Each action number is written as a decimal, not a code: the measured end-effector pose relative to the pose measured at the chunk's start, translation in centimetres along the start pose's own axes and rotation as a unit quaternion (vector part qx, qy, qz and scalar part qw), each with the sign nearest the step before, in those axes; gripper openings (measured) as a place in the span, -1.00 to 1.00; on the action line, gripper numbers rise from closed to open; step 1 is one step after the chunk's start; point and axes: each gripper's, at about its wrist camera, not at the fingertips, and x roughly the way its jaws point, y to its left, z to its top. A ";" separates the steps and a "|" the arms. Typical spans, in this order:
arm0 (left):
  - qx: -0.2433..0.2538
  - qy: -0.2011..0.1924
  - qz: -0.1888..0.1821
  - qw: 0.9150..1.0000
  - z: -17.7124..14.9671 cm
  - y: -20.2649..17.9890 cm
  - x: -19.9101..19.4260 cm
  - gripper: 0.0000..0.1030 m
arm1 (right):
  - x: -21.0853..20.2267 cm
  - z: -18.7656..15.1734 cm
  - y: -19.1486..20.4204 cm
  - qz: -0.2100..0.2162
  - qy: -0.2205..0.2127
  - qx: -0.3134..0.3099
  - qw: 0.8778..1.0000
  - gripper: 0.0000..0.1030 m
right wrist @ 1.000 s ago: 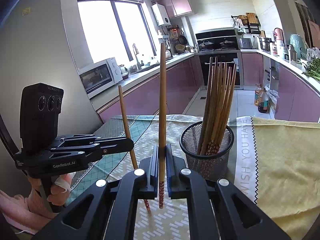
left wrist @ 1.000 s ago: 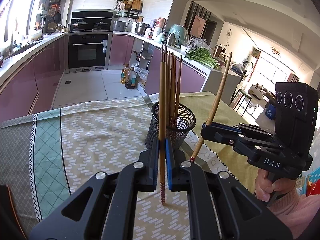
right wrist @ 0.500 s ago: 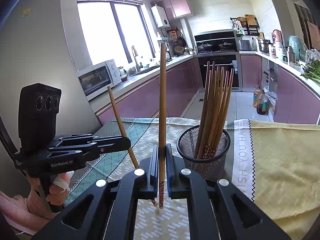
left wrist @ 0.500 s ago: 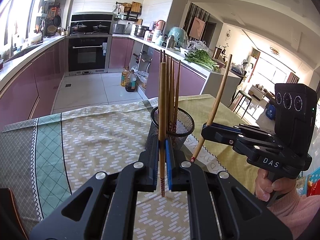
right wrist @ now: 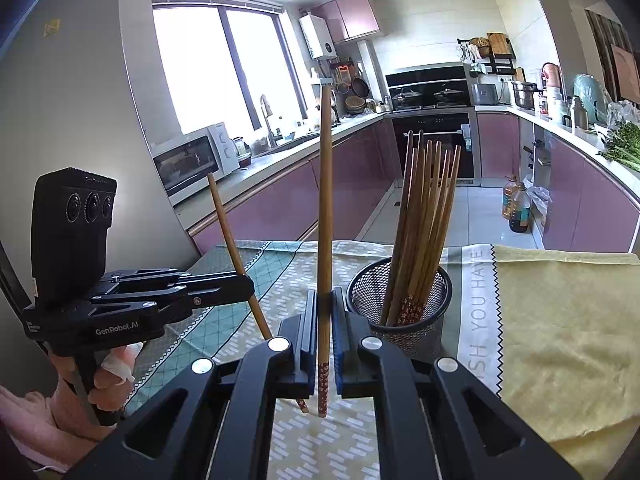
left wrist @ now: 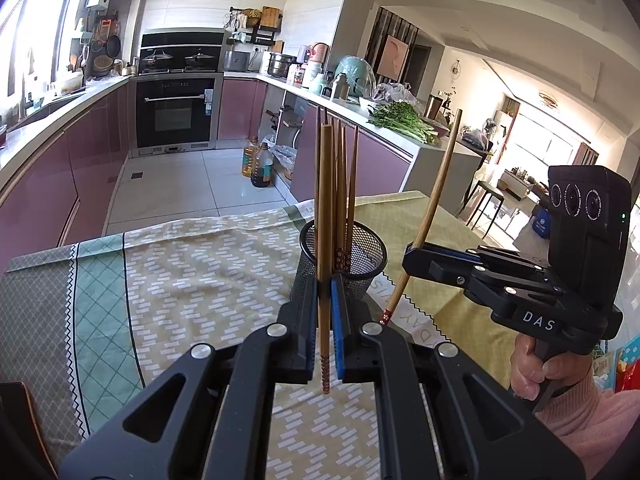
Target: Organize utensils
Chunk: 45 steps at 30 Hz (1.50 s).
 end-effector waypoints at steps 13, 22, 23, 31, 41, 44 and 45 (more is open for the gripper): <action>0.013 -0.006 0.000 1.000 0.8 -0.6 -0.3 -0.86 | -0.2 0.5 0.1 -0.002 -0.006 -0.002 1.000 -0.89; 0.016 -0.011 -0.004 1.000 1.2 -0.9 -0.5 -0.86 | -0.3 0.9 0.1 -0.005 -0.013 -0.006 1.000 -0.89; 0.017 -0.012 -0.005 1.000 1.1 -0.9 -0.5 -0.86 | -0.3 0.9 0.1 -0.004 -0.014 -0.006 1.000 -0.89; 0.021 -0.014 -0.006 1.000 1.4 -1.2 -0.6 -0.86 | -0.2 0.9 0.1 -0.005 -0.015 -0.006 1.000 -0.89; 0.022 -0.015 -0.007 1.000 1.5 -1.3 -0.6 -0.86 | -0.2 0.9 0.0 -0.004 -0.015 -0.007 1.000 -0.89; 0.022 -0.015 -0.007 1.000 1.5 -1.4 -0.6 -0.86 | -0.2 0.9 0.0 -0.004 -0.015 -0.007 1.000 -0.89; 0.022 -0.015 -0.007 1.000 1.5 -1.4 -0.6 -0.86 | -0.2 0.9 0.1 -0.005 -0.015 -0.007 1.000 -0.89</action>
